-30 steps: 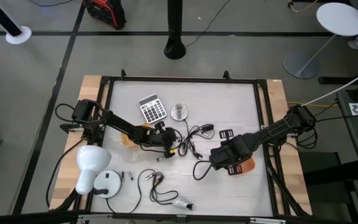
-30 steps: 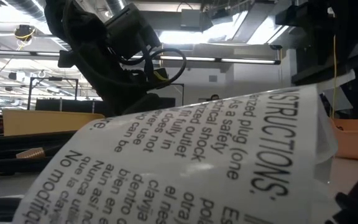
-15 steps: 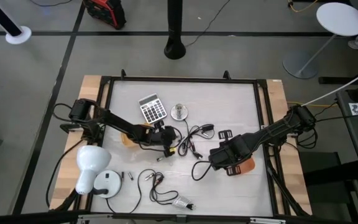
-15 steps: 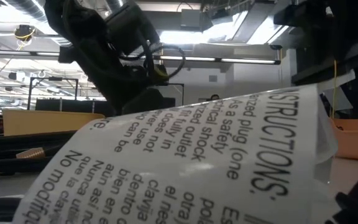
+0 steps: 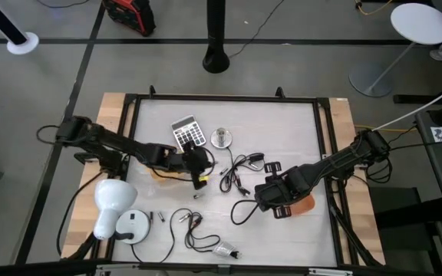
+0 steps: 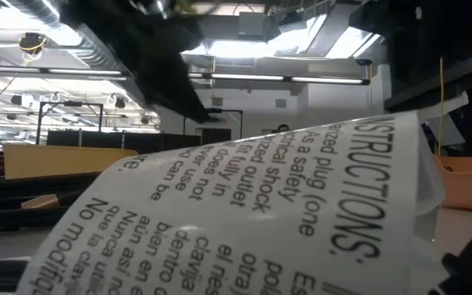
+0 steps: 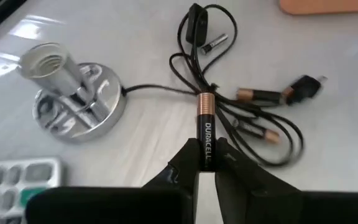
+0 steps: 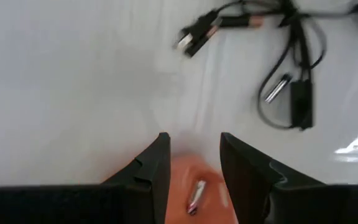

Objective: Sort batteries
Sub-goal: Put the black battery into the yellow bin

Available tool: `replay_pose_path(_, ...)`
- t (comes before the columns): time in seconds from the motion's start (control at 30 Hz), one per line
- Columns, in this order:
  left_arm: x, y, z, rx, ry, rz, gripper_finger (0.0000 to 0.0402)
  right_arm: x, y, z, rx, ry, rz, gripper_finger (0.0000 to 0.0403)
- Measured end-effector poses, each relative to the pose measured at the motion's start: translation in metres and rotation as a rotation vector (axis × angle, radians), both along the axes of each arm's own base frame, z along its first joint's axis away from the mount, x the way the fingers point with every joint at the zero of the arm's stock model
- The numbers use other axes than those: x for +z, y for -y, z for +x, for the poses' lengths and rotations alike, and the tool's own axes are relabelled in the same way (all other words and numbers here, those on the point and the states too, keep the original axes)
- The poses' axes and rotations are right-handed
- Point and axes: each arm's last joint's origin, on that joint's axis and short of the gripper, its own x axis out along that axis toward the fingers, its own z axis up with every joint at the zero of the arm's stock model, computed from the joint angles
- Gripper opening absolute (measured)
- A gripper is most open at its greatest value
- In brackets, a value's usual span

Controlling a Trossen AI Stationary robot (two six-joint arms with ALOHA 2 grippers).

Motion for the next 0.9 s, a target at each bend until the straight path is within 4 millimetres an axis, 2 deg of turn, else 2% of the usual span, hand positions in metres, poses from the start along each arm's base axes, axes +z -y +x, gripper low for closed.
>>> replay_pose_path(0.23,0.031,0.005,-0.047,0.032,-0.070,-0.085,0.0032,0.002,0.003,0.004,0.038,0.077,-0.141,0.0134)
replay_pose_path(0.37,0.036,0.008,-0.071,0.104,-0.156,-0.151,0.0033,-0.001,0.004,0.011,0.072,0.155,-0.190,0.0134)
replay_pose_path(0.5,0.032,0.011,-0.087,0.167,-0.265,-0.194,0.0029,-0.015,0.008,0.019,0.114,0.201,-0.191,0.0134)
replay_pose_path(0.7,0.021,0.012,-0.100,0.249,-0.392,-0.204,0.0041,-0.045,0.036,0.028,0.085,0.207,-0.204,0.0134)
replay_pose_path(0.9,0.008,0.010,-0.106,0.277,-0.432,-0.198,0.0042,-0.068,0.079,0.032,-0.044,0.178,-0.183,0.0134)
